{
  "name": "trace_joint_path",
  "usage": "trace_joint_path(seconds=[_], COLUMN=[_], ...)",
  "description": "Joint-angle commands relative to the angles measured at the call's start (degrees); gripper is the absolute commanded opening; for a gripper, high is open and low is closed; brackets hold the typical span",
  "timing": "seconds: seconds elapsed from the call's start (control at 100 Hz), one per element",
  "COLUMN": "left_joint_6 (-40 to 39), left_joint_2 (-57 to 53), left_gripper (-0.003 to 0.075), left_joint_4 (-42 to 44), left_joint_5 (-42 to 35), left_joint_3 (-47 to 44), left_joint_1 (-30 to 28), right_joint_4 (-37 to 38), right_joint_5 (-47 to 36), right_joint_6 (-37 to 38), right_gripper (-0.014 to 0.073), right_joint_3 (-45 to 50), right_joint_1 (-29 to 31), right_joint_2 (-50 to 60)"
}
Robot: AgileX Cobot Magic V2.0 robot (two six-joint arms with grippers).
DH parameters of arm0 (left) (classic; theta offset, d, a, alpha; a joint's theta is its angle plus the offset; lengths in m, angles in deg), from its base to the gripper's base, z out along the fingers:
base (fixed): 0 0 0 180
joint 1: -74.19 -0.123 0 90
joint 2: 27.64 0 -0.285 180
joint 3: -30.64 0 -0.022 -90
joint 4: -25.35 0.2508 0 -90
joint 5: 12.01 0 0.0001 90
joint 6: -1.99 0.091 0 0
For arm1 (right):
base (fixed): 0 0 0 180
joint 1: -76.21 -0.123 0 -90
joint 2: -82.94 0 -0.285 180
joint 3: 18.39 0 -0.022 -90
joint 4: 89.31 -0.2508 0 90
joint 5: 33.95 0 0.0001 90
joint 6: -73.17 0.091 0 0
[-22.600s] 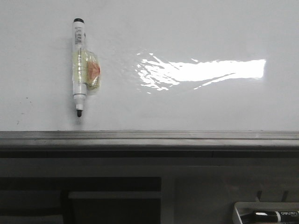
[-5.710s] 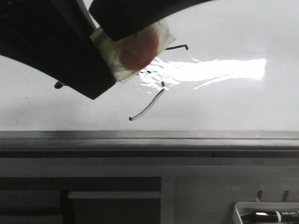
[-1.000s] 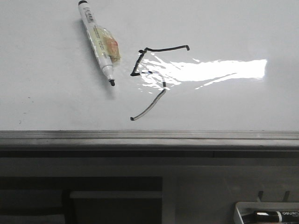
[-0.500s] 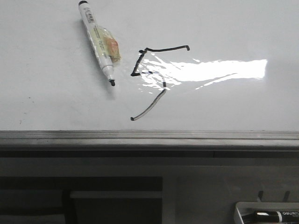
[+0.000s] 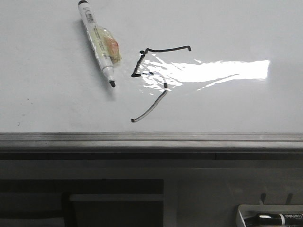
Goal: Write number 5 on whiteboard
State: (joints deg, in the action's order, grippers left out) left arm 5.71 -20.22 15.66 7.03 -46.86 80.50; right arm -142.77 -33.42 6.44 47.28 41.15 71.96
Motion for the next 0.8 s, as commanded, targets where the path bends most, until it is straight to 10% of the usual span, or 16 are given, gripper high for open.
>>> trace_joint_path(seconds=[0.0,0.79], left_joint_6=[-0.8,-0.8], left_joint_2=[-1.5,-1.5], left_gripper=[-0.0020,-0.0020], left_joint_4=[-0.2,-0.2], left_joint_5=[-3.2,-3.2], left_joint_3=[-0.9,-0.9], left_joint_1=[-0.2,-0.2], right_joint_4=[-0.3,-0.7], right_joint_5=[-2.8,-11.1], right_joint_6=[0.0,-0.7], right_gripper=[-0.0062,-0.0062], right_joint_3=[-1.6,3.8], right_joint_1=[0.3,3.5], right_joint_2=[-0.6,-0.6])
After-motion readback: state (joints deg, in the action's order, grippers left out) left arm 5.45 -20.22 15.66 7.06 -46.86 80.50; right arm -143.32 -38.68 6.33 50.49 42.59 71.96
